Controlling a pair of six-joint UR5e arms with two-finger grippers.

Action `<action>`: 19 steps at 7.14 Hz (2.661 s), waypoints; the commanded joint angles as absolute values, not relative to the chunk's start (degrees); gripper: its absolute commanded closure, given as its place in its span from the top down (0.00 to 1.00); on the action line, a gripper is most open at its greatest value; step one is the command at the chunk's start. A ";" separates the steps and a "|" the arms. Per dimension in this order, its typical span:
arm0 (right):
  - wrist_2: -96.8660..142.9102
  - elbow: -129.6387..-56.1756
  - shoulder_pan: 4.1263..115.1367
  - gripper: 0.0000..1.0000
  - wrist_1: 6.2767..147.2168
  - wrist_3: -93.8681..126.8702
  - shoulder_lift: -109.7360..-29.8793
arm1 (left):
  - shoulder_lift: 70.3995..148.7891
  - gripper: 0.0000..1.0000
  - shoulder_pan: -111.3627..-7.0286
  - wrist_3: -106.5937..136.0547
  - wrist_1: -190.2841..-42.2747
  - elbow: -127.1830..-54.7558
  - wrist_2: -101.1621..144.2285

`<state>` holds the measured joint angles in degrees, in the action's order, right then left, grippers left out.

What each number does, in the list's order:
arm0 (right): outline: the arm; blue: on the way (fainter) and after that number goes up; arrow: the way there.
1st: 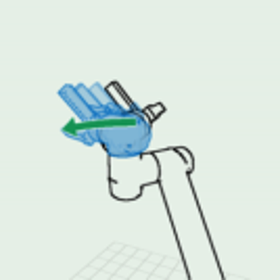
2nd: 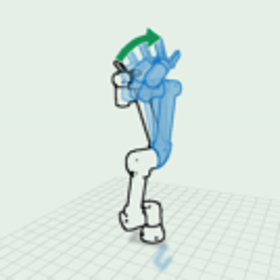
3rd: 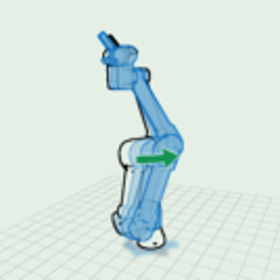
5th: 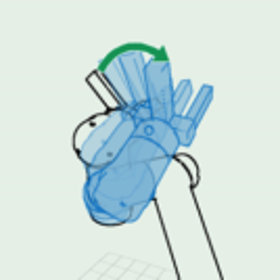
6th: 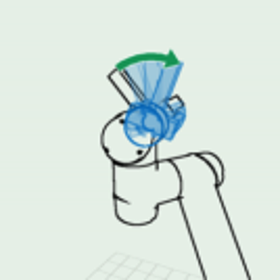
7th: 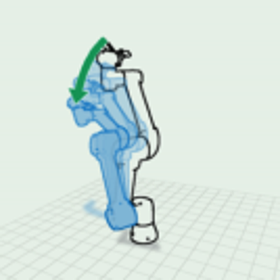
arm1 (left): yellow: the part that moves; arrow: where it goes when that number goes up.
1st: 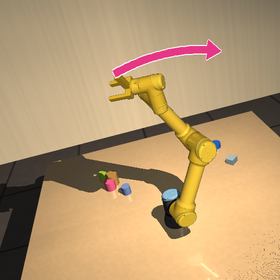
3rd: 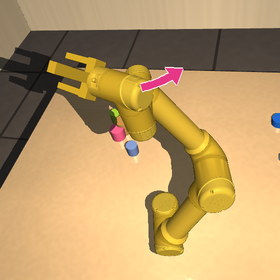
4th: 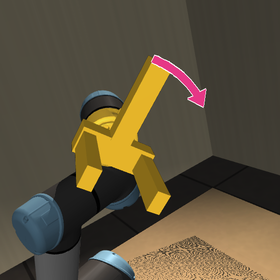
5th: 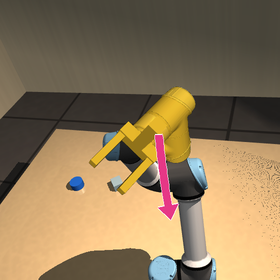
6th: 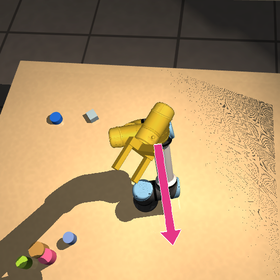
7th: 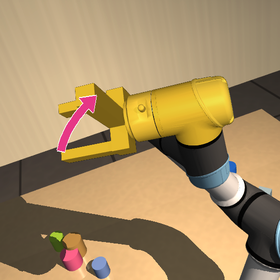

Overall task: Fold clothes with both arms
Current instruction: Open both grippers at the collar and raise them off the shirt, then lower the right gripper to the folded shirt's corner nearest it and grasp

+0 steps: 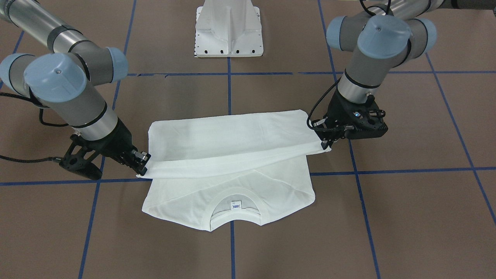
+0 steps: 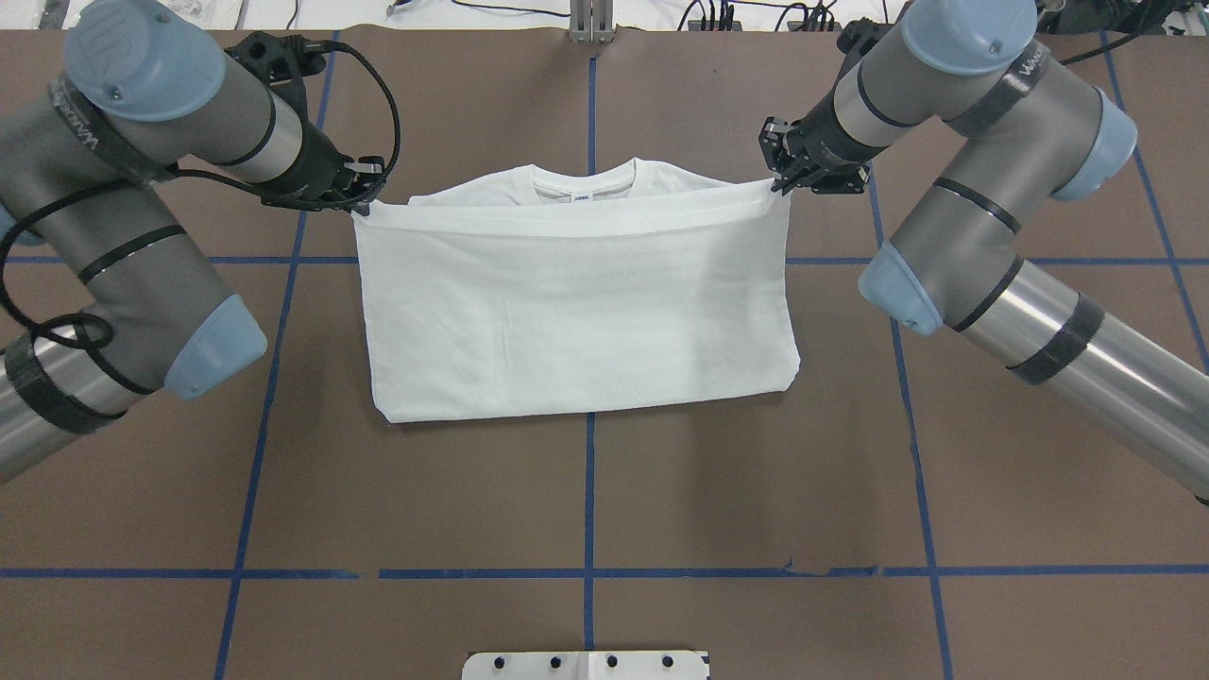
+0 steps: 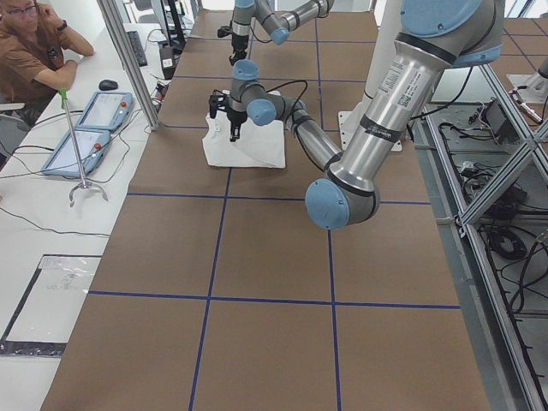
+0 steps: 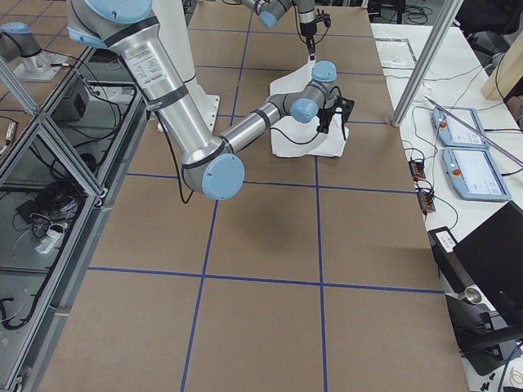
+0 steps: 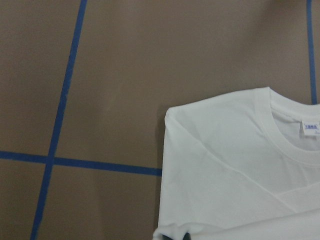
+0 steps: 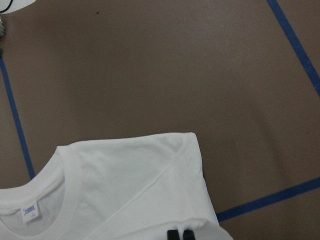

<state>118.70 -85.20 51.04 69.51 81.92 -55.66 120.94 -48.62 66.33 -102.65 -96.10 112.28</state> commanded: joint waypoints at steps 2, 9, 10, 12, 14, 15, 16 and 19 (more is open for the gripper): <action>117.87 -78.58 51.77 0.00 65.04 81.91 -53.88 | 128.47 0.00 -50.19 68.02 -110.81 -79.68 112.24; 116.98 -76.03 49.57 0.99 64.07 82.18 -49.83 | 130.52 0.98 -49.57 69.70 -114.08 -74.27 111.45; 117.07 -75.94 49.57 1.00 63.99 81.92 -50.01 | 130.43 1.00 -49.57 69.78 -113.82 -74.44 110.75; 117.42 -77.51 49.22 1.00 63.55 81.99 -50.01 | 129.82 1.00 -49.83 69.61 -113.64 -75.57 110.57; 116.29 -87.31 44.75 1.00 64.42 83.14 -58.57 | 126.23 1.00 -49.83 69.78 -113.47 -81.44 110.57; 114.71 -90.93 42.30 1.00 64.51 83.84 -63.06 | 124.82 1.00 -49.75 69.79 -113.47 -82.95 110.57; 114.52 -91.75 40.97 1.00 64.60 86.11 -64.76 | 124.80 1.00 -49.49 69.70 -113.55 -82.88 110.57; 114.61 -92.72 38.50 1.00 69.24 88.77 -65.13 | 124.80 1.00 -49.39 69.61 -113.64 -82.97 110.57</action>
